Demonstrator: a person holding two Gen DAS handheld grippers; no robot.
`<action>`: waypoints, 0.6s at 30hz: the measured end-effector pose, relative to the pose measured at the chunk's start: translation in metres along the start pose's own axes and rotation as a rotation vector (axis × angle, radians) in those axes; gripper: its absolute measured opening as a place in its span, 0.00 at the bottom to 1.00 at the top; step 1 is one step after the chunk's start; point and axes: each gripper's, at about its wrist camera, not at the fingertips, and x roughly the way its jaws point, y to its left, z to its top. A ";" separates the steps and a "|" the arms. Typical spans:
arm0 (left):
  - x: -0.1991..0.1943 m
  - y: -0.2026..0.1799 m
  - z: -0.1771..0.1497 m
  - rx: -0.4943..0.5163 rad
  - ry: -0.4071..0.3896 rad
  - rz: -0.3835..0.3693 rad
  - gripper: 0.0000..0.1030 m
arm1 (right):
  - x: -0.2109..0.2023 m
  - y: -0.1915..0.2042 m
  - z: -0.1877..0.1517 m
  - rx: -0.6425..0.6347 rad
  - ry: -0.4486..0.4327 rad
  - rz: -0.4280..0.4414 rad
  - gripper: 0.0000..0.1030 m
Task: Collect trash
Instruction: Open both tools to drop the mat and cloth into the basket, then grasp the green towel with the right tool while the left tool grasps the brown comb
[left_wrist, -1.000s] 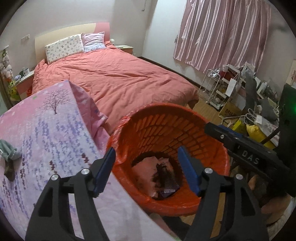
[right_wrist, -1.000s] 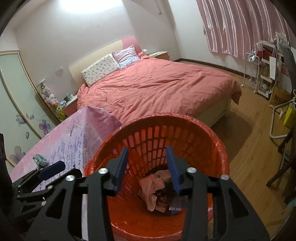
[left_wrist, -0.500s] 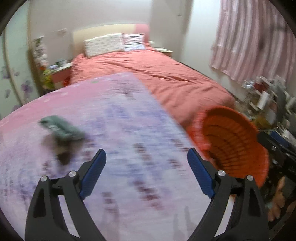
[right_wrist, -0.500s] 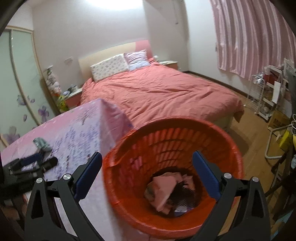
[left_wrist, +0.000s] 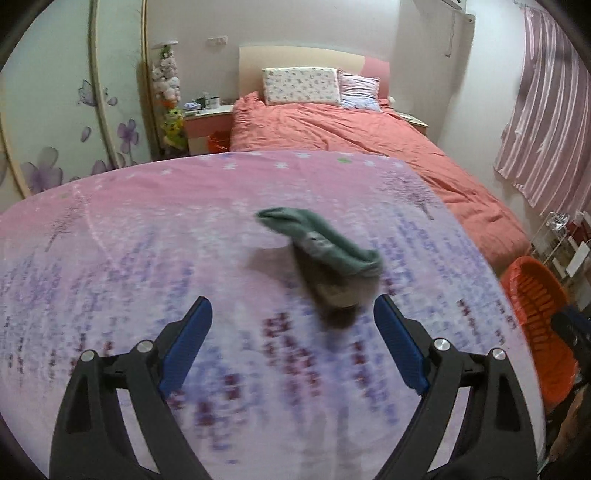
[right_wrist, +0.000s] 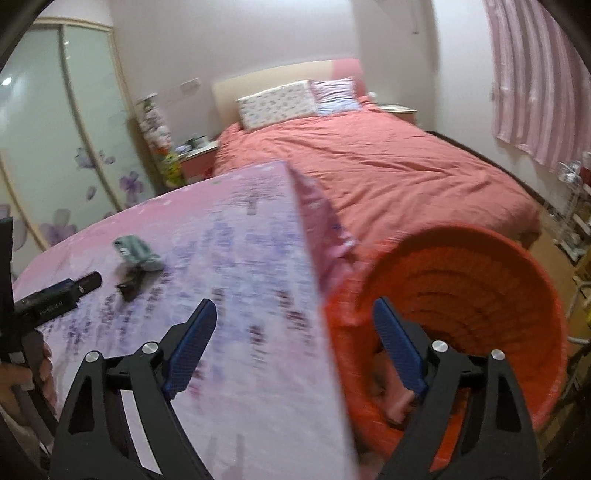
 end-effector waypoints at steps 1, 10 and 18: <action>-0.001 0.007 -0.002 0.003 0.002 0.013 0.85 | 0.005 0.010 0.002 -0.015 0.009 0.022 0.80; -0.004 0.065 -0.013 -0.020 0.007 0.085 0.85 | 0.067 0.105 0.024 -0.128 0.094 0.189 0.69; -0.004 0.100 -0.016 -0.055 0.011 0.075 0.88 | 0.120 0.151 0.032 -0.197 0.181 0.205 0.52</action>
